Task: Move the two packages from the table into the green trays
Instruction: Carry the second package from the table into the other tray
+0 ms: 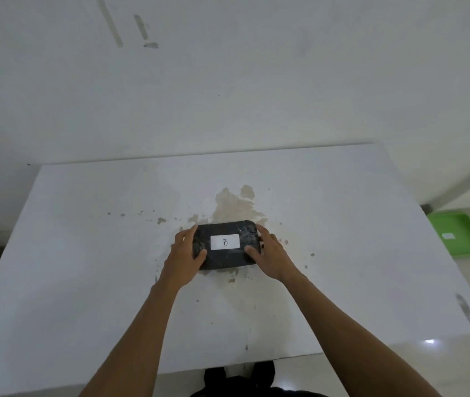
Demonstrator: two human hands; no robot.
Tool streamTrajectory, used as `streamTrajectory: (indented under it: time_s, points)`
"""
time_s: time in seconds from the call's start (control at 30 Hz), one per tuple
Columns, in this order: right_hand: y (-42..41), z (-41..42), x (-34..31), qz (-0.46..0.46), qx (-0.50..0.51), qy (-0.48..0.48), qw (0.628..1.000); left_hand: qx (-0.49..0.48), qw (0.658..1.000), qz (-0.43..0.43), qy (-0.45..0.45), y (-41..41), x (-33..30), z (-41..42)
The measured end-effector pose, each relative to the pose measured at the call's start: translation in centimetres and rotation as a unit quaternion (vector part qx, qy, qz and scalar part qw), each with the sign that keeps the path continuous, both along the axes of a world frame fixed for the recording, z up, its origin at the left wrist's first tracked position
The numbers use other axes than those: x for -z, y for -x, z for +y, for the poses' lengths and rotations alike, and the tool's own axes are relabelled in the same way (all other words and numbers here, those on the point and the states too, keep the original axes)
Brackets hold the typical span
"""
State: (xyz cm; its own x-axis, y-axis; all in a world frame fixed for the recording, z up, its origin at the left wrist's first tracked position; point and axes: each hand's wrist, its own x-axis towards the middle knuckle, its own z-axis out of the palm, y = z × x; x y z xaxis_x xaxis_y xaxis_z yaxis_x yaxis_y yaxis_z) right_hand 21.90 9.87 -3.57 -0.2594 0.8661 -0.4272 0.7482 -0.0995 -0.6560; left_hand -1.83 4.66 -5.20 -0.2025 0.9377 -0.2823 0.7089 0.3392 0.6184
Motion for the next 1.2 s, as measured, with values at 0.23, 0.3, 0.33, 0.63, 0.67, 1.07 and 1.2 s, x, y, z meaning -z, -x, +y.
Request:
streamTrajectory:
  time_s: [0.23, 0.3, 0.33, 0.63, 0.67, 1.07, 1.2]
  points:
    - [1.3, 0.2, 0.9, 0.043, 0.096, 0.0, 0.995, -0.014, 0.996, -0.088, 0.02, 0.3, 1.1, 0.4]
    - [0.9, 0.2, 0.7, 0.078, 0.123, -0.004, 0.989, -0.019, 0.993, -0.113, -0.003, 0.1, 0.7, 0.5]
    - [0.6, 0.1, 0.5, 0.104, 0.14, -0.006, 0.985, -0.022, 0.991, -0.127, -0.015, -0.2, 0.3, 0.6]
    - [-5.6, -2.4, -2.2, 0.246, 0.299, -0.03, 0.922, 0.053, 0.968, -0.238, -0.056, -7.1, -3.4, 2.9]
    - [-6.9, -2.8, -2.4, 0.251, 0.314, -0.035, 0.915, 0.071, 0.964, -0.251, -0.048, -8.4, -3.6, 3.1]
    - [-28.8, -9.1, -5.1, 0.239, 0.45, -0.11, 0.854, 0.226, 0.932, -0.283, -0.014, -31.3, -7.3, 3.5]
    - [-38.1, -10.6, -5.9, 0.227, 0.465, -0.126, 0.846, 0.246, 0.924, -0.293, -0.007, -40.8, -8.5, 2.6]
